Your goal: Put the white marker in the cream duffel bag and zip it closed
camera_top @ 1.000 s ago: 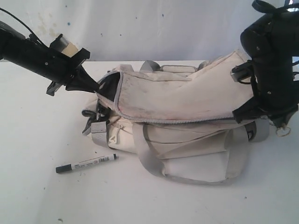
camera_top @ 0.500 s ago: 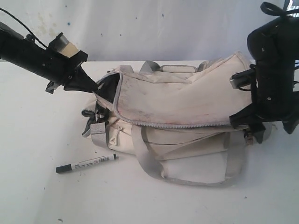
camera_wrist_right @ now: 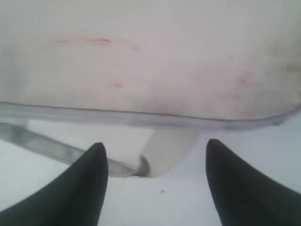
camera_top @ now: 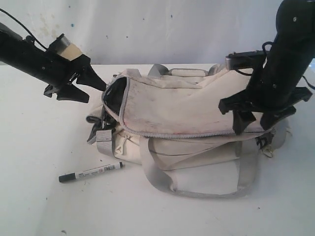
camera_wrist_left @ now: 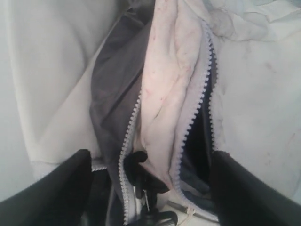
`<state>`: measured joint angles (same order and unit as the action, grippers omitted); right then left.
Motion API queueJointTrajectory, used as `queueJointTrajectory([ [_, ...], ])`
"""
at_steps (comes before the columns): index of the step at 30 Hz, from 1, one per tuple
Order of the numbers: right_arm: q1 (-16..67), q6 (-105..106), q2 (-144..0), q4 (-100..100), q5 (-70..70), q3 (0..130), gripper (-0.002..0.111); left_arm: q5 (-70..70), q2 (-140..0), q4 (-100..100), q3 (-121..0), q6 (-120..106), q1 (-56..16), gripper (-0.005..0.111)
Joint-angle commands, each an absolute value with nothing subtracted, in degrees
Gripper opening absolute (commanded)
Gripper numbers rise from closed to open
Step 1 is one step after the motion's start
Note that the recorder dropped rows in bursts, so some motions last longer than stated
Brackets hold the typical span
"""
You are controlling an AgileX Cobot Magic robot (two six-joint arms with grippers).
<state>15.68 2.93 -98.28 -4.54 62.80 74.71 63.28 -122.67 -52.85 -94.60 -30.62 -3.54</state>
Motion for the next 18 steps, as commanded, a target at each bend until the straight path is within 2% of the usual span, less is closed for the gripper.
queueJointTrajectory([
  [1,16.1,12.2,-97.6,-19.3,59.2,74.7,0.056,62.4,-118.8,-43.5,-94.7,-24.8,-3.5,0.075],
  [9,24.6,23.1,-98.1,-22.3,47.1,74.7,0.056,62.5,-115.0,-36.3,-93.6,-21.3,-3.5,0.069],
  [18,32.5,28.0,-101.4,-22.3,37.1,74.7,0.057,52.5,-106.4,-30.8,-78.3,-21.0,-3.5,0.064],
])
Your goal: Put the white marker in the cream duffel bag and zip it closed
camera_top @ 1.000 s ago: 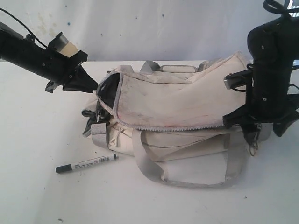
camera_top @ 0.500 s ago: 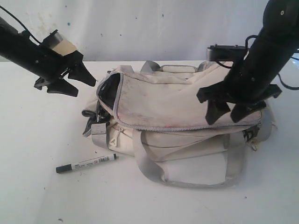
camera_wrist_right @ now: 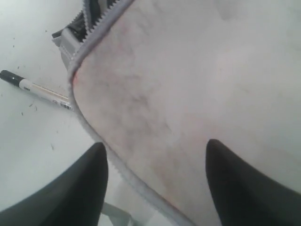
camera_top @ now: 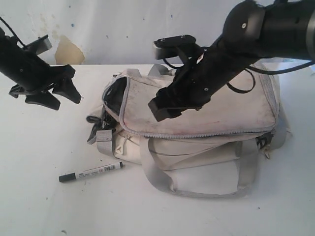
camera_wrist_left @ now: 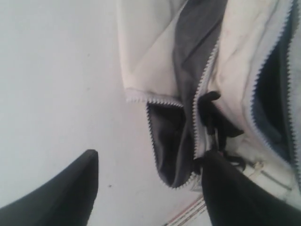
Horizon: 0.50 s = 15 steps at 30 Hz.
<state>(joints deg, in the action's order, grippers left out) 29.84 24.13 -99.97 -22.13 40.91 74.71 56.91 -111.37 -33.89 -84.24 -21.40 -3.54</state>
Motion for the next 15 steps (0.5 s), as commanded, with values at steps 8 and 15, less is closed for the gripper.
queueJointTrajectory([
  [8,37.2,29.9,-104.6,-22.3,32.5,74.7,0.072,48.0,-95.7,-26.2,-66.3,-20.7,-3.5,0.064],
  [15,39.3,32.3,-107.5,-21.8,28.0,74.7,0.072,46.4,-92.3,-25.9,-58.5,-22.5,-3.5,0.064],
])
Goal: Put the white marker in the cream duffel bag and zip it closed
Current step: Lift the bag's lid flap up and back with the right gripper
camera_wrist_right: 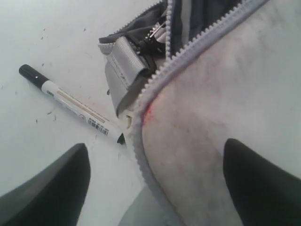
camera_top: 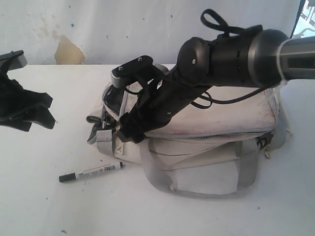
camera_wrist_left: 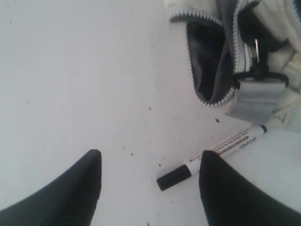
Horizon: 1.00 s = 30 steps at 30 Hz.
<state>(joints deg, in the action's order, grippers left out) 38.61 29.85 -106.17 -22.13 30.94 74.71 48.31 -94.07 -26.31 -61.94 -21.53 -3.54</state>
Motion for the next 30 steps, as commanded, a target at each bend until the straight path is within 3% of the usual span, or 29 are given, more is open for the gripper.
queueJointTrajectory([
  [1,39.3,32.9,-107.8,-21.3,27.4,74.7,0.072,45.8,-92.2,-25.9,-57.8,-22.5,-3.5,0.064],
  [4,39.3,33.2,-108.9,-17.8,26.2,74.7,0.068,44.4,-91.9,-25.9,-56.5,-22.5,-3.5,0.064],
  [7,39.3,33.2,-109.4,-13.0,25.1,74.7,0.054,44.4,-91.9,-25.9,-56.5,-22.5,-3.5,0.064],
  [10,39.3,32.3,-108.6,-13.6,25.3,74.7,0.030,45.0,-91.9,-25.5,-56.5,-23.3,-3.5,0.064],
  [11,39.3,30.6,-107.4,-14.5,25.7,74.7,0.013,46.3,-91.9,-25.0,-56.5,-26.9,-3.6,0.064],
  [13,39.3,28.6,-105.1,-14.8,25.6,74.7,0.000,47.1,-91.9,-25.0,-56.5,-30.9,-3.6,0.064],
  [17,38.7,26.6,-101.1,-14.5,21.6,74.8,0.000,47.6,-91.9,-25.2,-56.5,-35.7,-5.1,0.064],
  [24,30.1,24.3,-100.4,-14.5,14.9,74.8,0.000,44.6,-93.0,-25.2,-56.5,-40.9,-13.0,0.064],
  [30,27.1,24.4,-98.1,-14.3,7.5,76.1,0.000,44.3,-96.6,-26.0,-56.5,-42.8,-14.8,0.076],
])
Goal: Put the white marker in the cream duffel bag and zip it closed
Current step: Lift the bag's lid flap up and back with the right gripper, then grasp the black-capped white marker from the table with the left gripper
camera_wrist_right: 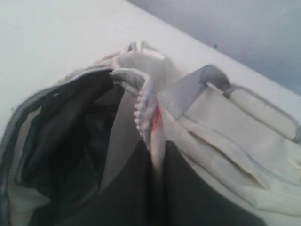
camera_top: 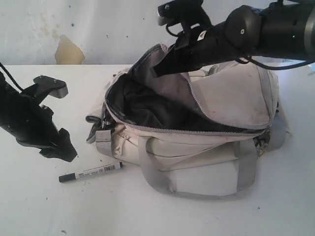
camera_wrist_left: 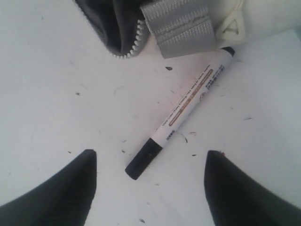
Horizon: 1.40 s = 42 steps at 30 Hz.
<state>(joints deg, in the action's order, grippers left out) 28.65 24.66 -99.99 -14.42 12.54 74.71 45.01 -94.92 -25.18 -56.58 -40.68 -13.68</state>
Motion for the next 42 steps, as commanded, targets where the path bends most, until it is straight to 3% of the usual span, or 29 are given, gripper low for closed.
queueJointTrajectory([
  [1,26.7,24.4,-98.1,-14.3,7.2,76.9,0.000,44.1,-97.2,-26.4,-56.5,-44.1,-15.0,0.077],
  [16,22.8,24.2,-98.8,-14.4,9.0,83.6,0.000,39.4,-106.0,-32.1,-56.5,-52.9,-16.1,0.074],
  [19,22.8,24.2,-98.9,-14.4,9.3,83.6,0.000,39.5,-107.7,-32.1,-56.5,-54.1,-16.1,0.066],
  [25,22.8,24.2,-98.9,-14.4,9.5,83.6,0.000,40.0,-110.1,-32.2,-56.5,-55.5,-16.1,0.039],
  [30,22.8,24.2,-98.9,-14.4,9.5,83.6,0.000,41.3,-110.3,-32.3,-56.5,-55.5,-16.1,0.001],
  [42,22.8,24.2,-98.9,-14.4,9.5,83.6,0.000,43.2,-107.9,-32.5,-56.5,-61.7,-16.1,0.000],
])
